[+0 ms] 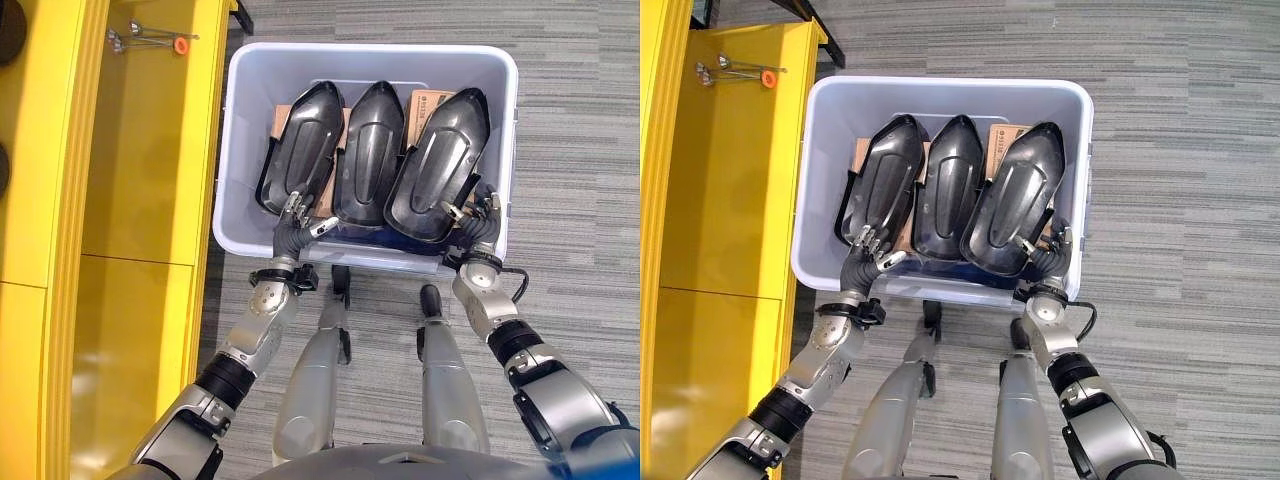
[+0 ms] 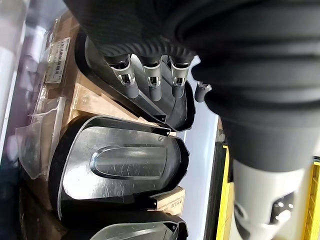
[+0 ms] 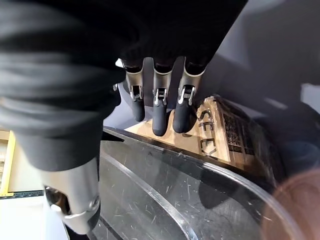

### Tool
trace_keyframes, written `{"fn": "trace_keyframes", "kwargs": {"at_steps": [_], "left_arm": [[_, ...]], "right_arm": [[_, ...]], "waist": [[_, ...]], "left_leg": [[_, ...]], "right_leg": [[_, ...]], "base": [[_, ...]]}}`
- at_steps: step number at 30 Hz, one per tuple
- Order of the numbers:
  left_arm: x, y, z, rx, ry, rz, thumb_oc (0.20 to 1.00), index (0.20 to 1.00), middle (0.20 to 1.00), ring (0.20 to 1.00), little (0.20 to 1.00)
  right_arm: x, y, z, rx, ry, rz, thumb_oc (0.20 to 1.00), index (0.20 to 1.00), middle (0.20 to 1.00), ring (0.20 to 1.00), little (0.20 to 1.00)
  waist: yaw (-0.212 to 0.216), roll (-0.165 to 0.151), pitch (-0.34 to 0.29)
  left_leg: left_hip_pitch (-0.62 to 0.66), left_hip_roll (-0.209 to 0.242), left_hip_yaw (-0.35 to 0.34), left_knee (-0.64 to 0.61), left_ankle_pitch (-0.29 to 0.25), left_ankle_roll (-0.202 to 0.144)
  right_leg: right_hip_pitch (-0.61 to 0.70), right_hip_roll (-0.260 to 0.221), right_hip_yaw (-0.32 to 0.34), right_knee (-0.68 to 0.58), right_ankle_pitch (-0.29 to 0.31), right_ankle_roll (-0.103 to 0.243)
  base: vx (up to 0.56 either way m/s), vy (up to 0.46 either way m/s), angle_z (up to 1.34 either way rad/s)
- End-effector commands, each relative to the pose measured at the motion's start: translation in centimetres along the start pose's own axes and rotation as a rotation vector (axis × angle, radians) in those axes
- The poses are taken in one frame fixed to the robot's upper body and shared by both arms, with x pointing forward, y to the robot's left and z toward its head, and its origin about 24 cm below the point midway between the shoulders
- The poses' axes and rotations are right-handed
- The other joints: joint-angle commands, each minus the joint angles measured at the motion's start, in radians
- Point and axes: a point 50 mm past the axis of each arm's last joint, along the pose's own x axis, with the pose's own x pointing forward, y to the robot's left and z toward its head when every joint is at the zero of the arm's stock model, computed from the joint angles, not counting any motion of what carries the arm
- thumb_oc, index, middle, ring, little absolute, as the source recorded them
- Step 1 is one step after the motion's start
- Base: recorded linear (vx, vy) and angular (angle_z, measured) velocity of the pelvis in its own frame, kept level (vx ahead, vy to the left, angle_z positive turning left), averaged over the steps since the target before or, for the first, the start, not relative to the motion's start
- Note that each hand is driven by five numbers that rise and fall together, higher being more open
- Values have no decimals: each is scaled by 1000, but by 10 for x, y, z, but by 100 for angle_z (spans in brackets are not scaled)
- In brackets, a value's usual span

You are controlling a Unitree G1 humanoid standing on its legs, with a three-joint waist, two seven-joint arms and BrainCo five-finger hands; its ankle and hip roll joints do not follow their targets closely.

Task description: Move parts from the plastic box to the shelf.

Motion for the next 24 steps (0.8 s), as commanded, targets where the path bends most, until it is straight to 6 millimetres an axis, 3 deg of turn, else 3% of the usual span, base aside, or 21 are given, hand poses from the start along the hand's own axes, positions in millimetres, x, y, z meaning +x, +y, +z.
{"fn": "trace_keyframes", "kwargs": {"at_steps": [1, 15, 24], "left_arm": [[4, 0, 23, -17, -114, -19, 1000, 1000, 1000, 1000, 1000], [3, -6, 26, -30, -117, -64, 1000, 1000, 1000, 1000, 1000], [3, -9, 28, -19, -111, -104, 1000, 1000, 1000, 1000, 1000]], "right_arm": [[4, -10, 0, 40, 19, -55, 1000, 1000, 1000, 1000, 1000], [26, -3, 13, -16, 44, -90, 1000, 1000, 1000, 1000, 1000], [47, -26, 17, -97, 117, -174, 1000, 1000, 1000, 1000, 1000]], "waist": [[21, -16, 9], [52, -3, 25], [76, 4, 36]], "left_leg": [[-31, 46, -34, 141, -126, -63], [-53, 44, -36, 151, -129, -60], [-68, 40, -44, 163, -134, -58]], "right_leg": [[82, -97, -41, -307, 302, 38], [60, -99, -68, -279, 290, 46], [57, -102, -81, -267, 281, 42]], "base": [[4, 4, -3], [0, 1, 1], [3, 2, 3]]}}
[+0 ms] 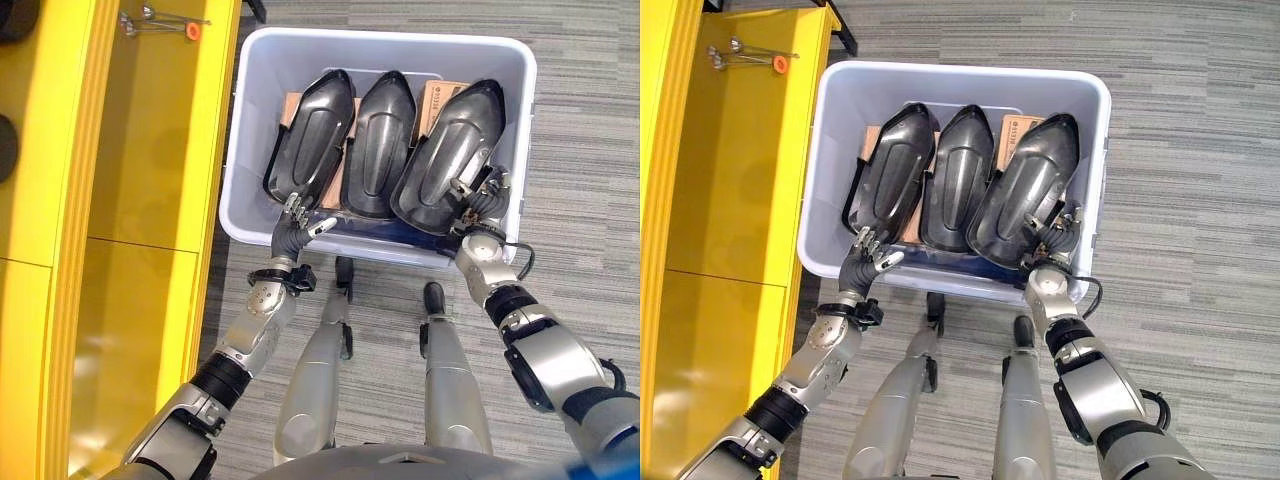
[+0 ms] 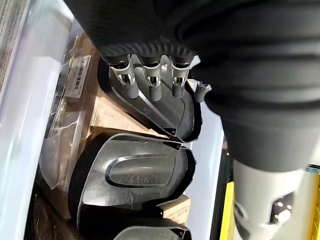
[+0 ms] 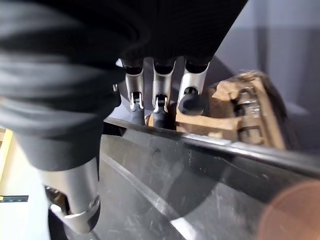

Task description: Move parts from the plastic box to the shelf.

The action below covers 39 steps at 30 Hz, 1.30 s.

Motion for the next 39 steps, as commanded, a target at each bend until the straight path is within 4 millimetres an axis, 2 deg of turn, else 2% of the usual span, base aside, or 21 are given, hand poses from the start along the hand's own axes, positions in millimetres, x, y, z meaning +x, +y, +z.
{"fn": "trace_keyframes", "kwargs": {"at_steps": [1, 5, 11, 13, 15, 16, 17, 24, 26, 28, 32, 35, 39], "left_arm": [[4, -11, 28, -21, -129, -77, 1000, 1000, 1000, 1000, 1000], [6, -14, 29, -8, -130, -91, 1000, 1000, 1000, 1000, 1000], [6, -16, 29, 2, -126, -115, 1000, 1000, 1000, 1000, 1000], [6, -18, 29, 3, -124, -127, 1000, 1000, 1000, 1000, 1000], [6, -18, 28, 3, -120, -134, 1000, 1000, 1000, 1000, 1000], [6, -18, 28, 1, -119, -134, 1000, 1000, 1000, 1000, 1000], [6, -18, 28, 0, -120, -135, 1000, 1000, 1000, 1000, 1000], [3, -12, 27, -5, -114, -116, 1000, 1000, 1000, 1000, 1000], [2, -9, 26, -7, -112, -104, 1000, 1000, 1000, 1000, 1000], [2, -6, 25, -17, -111, -89, 1000, 1000, 1000, 1000, 1000], [-3, -1, 18, -41, -82, -64, 1000, 1000, 1000, 1000, 1000], [-7, 5, 13, -37, -58, -45, 1000, 1000, 1000, 1000, 1000], [-11, 10, 9, -51, -39, -22, 1000, 1000, 1000, 1000, 1000]], "right_arm": [[11, -29, -14, -45, 128, -67, 1000, 1000, 1000, 1000, 1000], [20, -43, -14, -136, 158, -100, 1000, 1000, 1000, 1000, 1000], [21, -58, -25, -243, 236, -114, 1000, 1000, 1000, 1000, 1000], [20, -62, -31, -271, 275, -109, 743, 743, 743, 743, 743], [19, -63, -35, -301, 293, -84, 435, 435, 435, 435, 435], [17, -63, -38, -292, 307, -81, 435, 435, 435, 435, 435], [15, -65, -42, -294, 326, -84, 200, 200, 200, 200, 200], [5, -69, -60, -274, 365, -84, 200, 200, 200, 200, 200], [4, -65, -58, -211, 346, -93, 200, 200, 200, 200, 200], [3, -61, -56, -64, 330, -106, 200, 200, 200, 200, 200], [5, -53, -41, 73, 237, -101, 200, 200, 200, 200, 200], [6, -46, -14, 186, 96, -69, 200, 200, 200, 200, 200], [3, -39, 7, 398, 16, -46, 200, 200, 200, 200, 200]], "waist": [[29, 4, 37], [41, 9, 45], [52, 11, 48], [54, 11, 48], [56, 10, 48], [55, 10, 48], [55, 10, 48], [50, 7, 42], [47, 4, 38], [41, 0, 34], [26, -14, 21], [9, -31, 6], [-4, -46, -3]], "left_leg": [[-33, 40, -28, 158, -144, -44], [-36, 39, -33, 164, -147, -42], [-39, 37, -36, 175, -151, -40], [-41, 35, -36, 177, -153, -40], [-42, 35, -36, 180, -154, -40], [-42, 34, -37, 182, -156, -39], [-43, 33, -37, 184, -157, -39], [-38, 31, -40, 186, -160, -36], [-33, 30, -38, 187, -163, -36], [-30, 30, -37, 188, -165, -36], [-18, 38, -34, 186, -167, -40], [-10, 45, -34, 185, -163, -44], [13, 53, -31, 177, -164, -48]], "right_leg": [[103, -103, -71, -308, 284, 45], [100, -103, -73, -296, 278, 42], [102, -104, -80, -290, 270, 39], [102, -103, -79, -289, 270, 40], [102, -104, -80, -288, 268, 39], [102, -104, -80, -287, 268, 39], [102, -105, -80, -286, 267, 39], [110, -104, -83, -286, 265, 36], [116, -104, -84, -286, 263, 37], [119, -103, -82, -287, 263, 38], [137, -104, -89, -304, 270, 42], [147, -100, -89, -315, 278, 41], [175, -99, -92, -328, 280, 42]], "base": [[5, 9, 4], [1, 1, 1], [0, 1, 2], [0, 0, 0], [-1, 2, 2], [-2, 1, 4], [-1, 0, 4], [-1, 2, 2], [0, 0, 0], [0, 7, 3], [0, 0, 0], [0, 0, 0], [0, 0, 0]]}}
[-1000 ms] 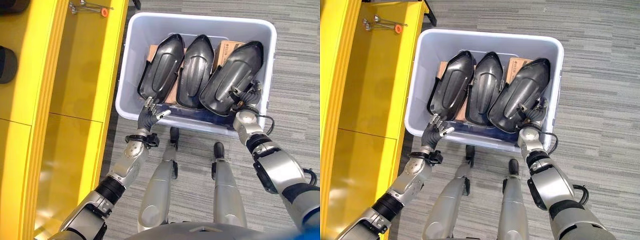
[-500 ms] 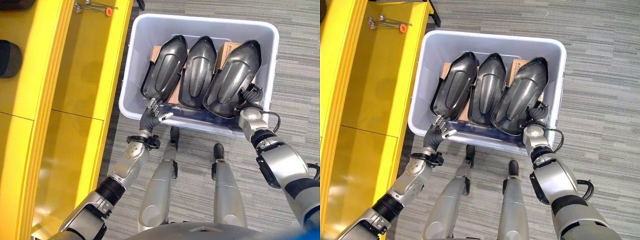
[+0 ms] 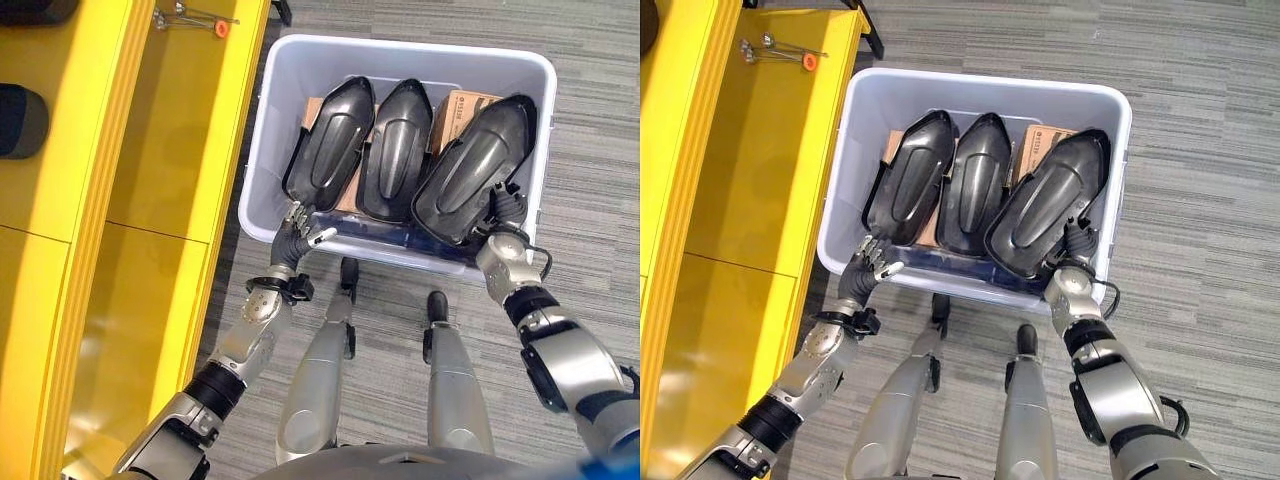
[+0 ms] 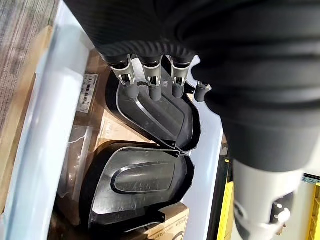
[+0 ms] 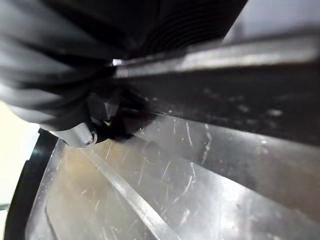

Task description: Move parts from the plastic box to the shelf.

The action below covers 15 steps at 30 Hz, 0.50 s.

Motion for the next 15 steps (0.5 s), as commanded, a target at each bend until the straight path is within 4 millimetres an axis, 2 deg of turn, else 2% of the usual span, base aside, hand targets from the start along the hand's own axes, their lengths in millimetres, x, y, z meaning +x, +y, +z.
{"fn": "trace_keyframes", "kwargs": {"at_steps": [1, 5, 6, 7, 11, 15], "left_arm": [[3, 1, 20, -49, -82, -23, 1000, 1000, 1000, 1000, 1000], [-1, 8, 13, -72, -48, 7, 1000, 1000, 1000, 1000, 1000], [-6, 12, 8, -69, -22, 17, 1000, 1000, 1000, 1000, 1000], [-6, 12, 8, -69, -23, 17, 1000, 1000, 1000, 1000, 1000], [-14, 17, 2, -60, 9, 23, 1000, 1000, 1000, 1000, 1000], [-27, 33, -5, -51, 57, 49, 1000, 1000, 1000, 1000, 1000]], "right_arm": [[2, -9, 23, 254, -108, -61, 200, 200, 200, 200, 200], [-17, 15, 44, 387, -207, 82, 200, 200, 200, 200, 200], [-32, 23, 49, 425, -244, 168, 200, 200, 200, 200, 200], [-32, 23, 49, 425, -244, 168, 200, 200, 200, 200, 200], [-60, 34, 53, 500, -276, 324, 200, 200, 200, 200, 200], [-81, 30, 50, 459, -292, 444, 200, 200, 200, 200, 200]], "waist": [[-8, -48, -3], [-19, -63, -14], [-27, -73, -24], [-27, -73, -26], [-36, -88, -55], [-45, -98, -78]], "left_leg": [[-3, 52, -4, 144, -166, -55], [29, 63, 0, 142, -166, -59], [61, 69, 1, 138, -169, -62], [59, 68, 1, 134, -164, -61], [125, 77, 2, 103, -154, -69], [234, 107, -1, 61, -139, -79]], "right_leg": [[131, -97, -55, -339, 289, 53], [161, -91, -52, -344, 287, 53], [191, -92, -51, -350, 283, 53], [189, -92, -51, -352, 286, 53], [250, -95, -53, -372, 282, 55], [321, -78, -58, -353, 237, 44]], "base": [[-13, -16, -5], [0, -20, -5], [10, -31, -10], [20, -33, -7], [46, -54, -5], [66, -106, -6]]}}
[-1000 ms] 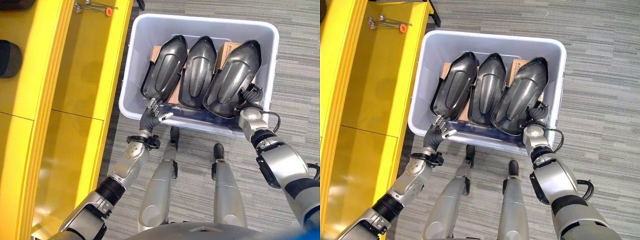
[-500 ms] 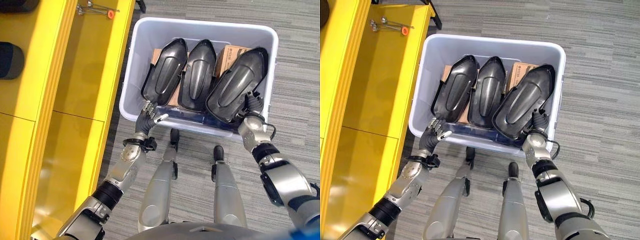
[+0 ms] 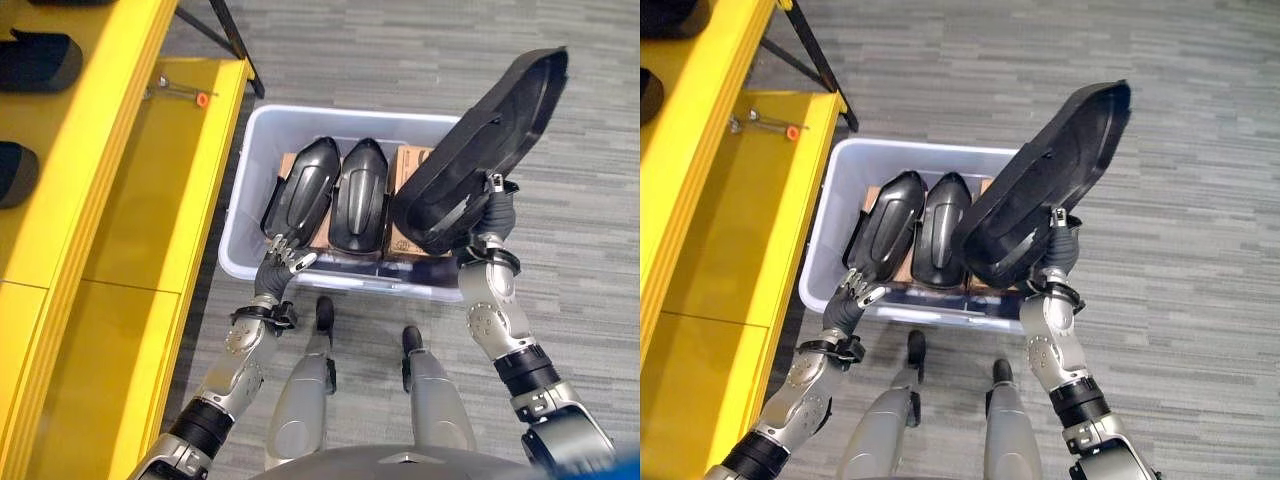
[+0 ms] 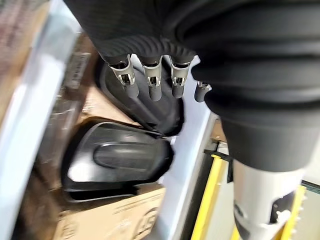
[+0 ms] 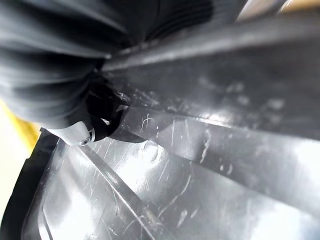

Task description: Move parts from the plastic box to the shelf.

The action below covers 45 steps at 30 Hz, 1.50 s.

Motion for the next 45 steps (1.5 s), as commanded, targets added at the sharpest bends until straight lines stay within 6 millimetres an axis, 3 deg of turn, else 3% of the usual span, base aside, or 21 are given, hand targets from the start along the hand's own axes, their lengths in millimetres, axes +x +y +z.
{"fn": "trace_keyframes", "kwargs": {"at_steps": [1, 3, 8, 13, 15, 17, 19, 20, 22, 24, 26, 27, 28, 30, 38, 39, 40, 42, 43, 45], "left_arm": [[4, 5, 17, 28, -58, -34, 1000, 1000, 1000, 1000, 1000], [-4, 18, 10, 26, -28, 22, 1000, 1000, 1000, 1000, 1000], [-17, 31, -4, -9, 19, 90, 1000, 1000, 1000, 1000, 1000], [-26, 34, -17, -46, 60, 125, 1000, 1000, 1000, 1000, 1000], [-24, 32, -20, -56, 71, 124, 1000, 1000, 1000, 1000, 1000], [-22, 29, -19, -63, 66, 112, 1000, 1000, 1000, 1000, 1000], [-19, 26, -18, -62, 60, 102, 1000, 1000, 1000, 1000, 1000], [-19, 26, -18, -63, 60, 101, 1000, 1000, 1000, 1000, 1000], [-17, 21, -18, -68, 58, 82, 1000, 1000, 1000, 1000, 1000], [-18, 22, -18, -66, 59, 86, 1000, 1000, 1000, 1000, 1000], [-19, 23, -18, -58, 57, 87, 1000, 1000, 1000, 1000, 1000], [-16, 25, -9, -33, 30, 80, 1000, 1000, 1000, 1000, 1000], [-16, 25, -9, -33, 30, 80, 1000, 1000, 1000, 1000, 1000], [-21, 33, -6, -15, 22, 96, 1000, 1000, 1000, 1000, 1000], [-29, 52, 8, 16, -20, 152, 1000, 1000, 1000, 1000, 1000], [-31, 57, 10, 35, -20, 165, 1000, 1000, 1000, 1000, 1000], [-31, 57, 10, 35, -20, 165, 1000, 1000, 1000, 1000, 1000], [-33, 60, 10, 48, -12, 169, 1000, 1000, 1000, 1000, 1000], [-34, 62, 12, 64, -13, 164, 1000, 1000, 1000, 1000, 1000], [-35, 62, 13, 72, -14, 159, 1000, 1000, 1000, 1000, 1000]], "right_arm": [[3, 10, 22, 1, -112, 127, 200, 200, 200, 200, 200], [-7, 8, 17, 1, -75, 159, 200, 200, 200, 200, 200], [-14, 11, 9, 32, -9, 223, 200, 200, 200, 200, 200], [-11, 14, 7, 12, 7, 247, 200, 200, 200, 200, 200], [-9, 7, 11, -14, -7, 225, 200, 200, 200, 200, 200], [-10, 0, 16, -30, -25, 200, 200, 200, 200, 200, 200], [-14, -10, 18, -49, -27, 168, 200, 200, 200, 200, 200], [-14, -10, 18, -50, -27, 168, 200, 200, 200, 200, 200], [-25, -28, 15, -40, -5, 94, 200, 200, 200, 200, 200], [-28, -30, 15, -38, -2, 86, 200, 200, 200, 200, 200], [-33, -37, 11, -34, 19, 61, 200, 200, 200, 200, 200], [-36, -41, 10, -19, 23, 37, 200, 200, 200, 200, 200], [-36, -41, 10, -19, 23, 37, 200, 200, 200, 200, 200], [-41, -43, 5, -22, 52, 33, 200, 200, 200, 200, 200], [-34, -30, 4, 1, 39, 75, 200, 200, 200, 200, 200], [-34, -24, 2, 30, 41, 94, 200, 200, 200, 200, 200], [-34, -24, 2, 30, 41, 94, 200, 200, 200, 200, 200], [-37, -22, -1, 37, 55, 103, 200, 200, 200, 200, 200], [-38, -21, -4, 43, 71, 110, 200, 200, 200, 200, 200], [-37, -20, -5, 46, 75, 112, 200, 200, 200, 200, 200]], "waist": [[12, -14, -12], [10, -10, -33], [29, -6, -68], [64, -5, -95], [66, -10, -98], [59, -22, -99], [46, -33, -104], [45, -30, -106], [26, -22, -135], [25, -20, -144], [36, -35, -137], [50, -56, -123], [50, -55, -123], [71, -71, -132], [140, -128, -116], [158, -146, -114], [158, -147, -114], [160, -148, -123], [153, -144, -124], [149, -137, -126]], "left_leg": [[32, 96, -32, 66, -72, -75], [99, 131, -41, 32, -56, -83], [195, 179, -70, -22, -25, -82], [210, 198, -135, -110, 77, -102], [185, 177, -121, -116, 112, -104], [177, 164, -62, -99, 97, -82], [181, 181, 0, -64, 69, -68], [176, 183, -2, -63, 69, -68], [203, 204, 31, -78, 50, -72], [209, 205, 29, -88, 49, -73], [188, 167, 12, 1, -27, -47], [133, 126, 27, 102, -74, -44], [132, 126, 27, 102, -74, -44], [117, 86, 33, 148, -131, -29], [5, 11, 17, 309, -239, 15], [-16, -18, 9, 334, -273, 41], [-17, -19, 9, 335, -274, 41], [-21, -44, -3, 334, -290, 60], [-10, -63, -21, 312, -288, 75], [-3, -67, -31, 295, -281, 81]], "right_leg": [[90, -77, -63, -244, 217, 48], [113, -37, -68, -177, 162, 28], [151, 26, -85, -50, 66, -8], [183, 64, -167, -36, 23, -39], [212, 51, -217, -64, 22, -44], [231, 32, -257, -88, 33, -48], [245, 3, -296, -109, 50, -48], [243, 5, -298, -113, 54, -48], [284, -51, -370, -110, 62, -25], [294, -62, -383, -105, 60, -21], [330, -119, -404, -93, 64, -2], [381, -163, -425, -123, 100, 13], [381, -163, -425, -124, 101, 13], [419, -204, -434, -180, 148, 37], [431, -261, -458, -264, 275, 81], [426, -282, -453, -267, 369, 95], [425, -282, -453, -268, 370, 95], [415, -292, -427, -256, 443, 98], [367, -294, -361, -207, 532, 99], [344, -288, -332, -181, 549, 99]], "base": [[49, -156, -3], [41, -202, 6], [31, -197, 0], [-18, -163, 32], [-31, -120, 77], [-50, -54, 116], [-55, 4, 130], [17, 80, 109], [115, 185, 87], [124, 189, 118], [161, 343, 87], [123, 308, 9], [185, 366, 25], [152, 239, 26], [89, 215, 17], [124, 248, 32], [167, 265, 39], [187, 275, 31], [232, 359, 33], [139, 227, 60]]}}
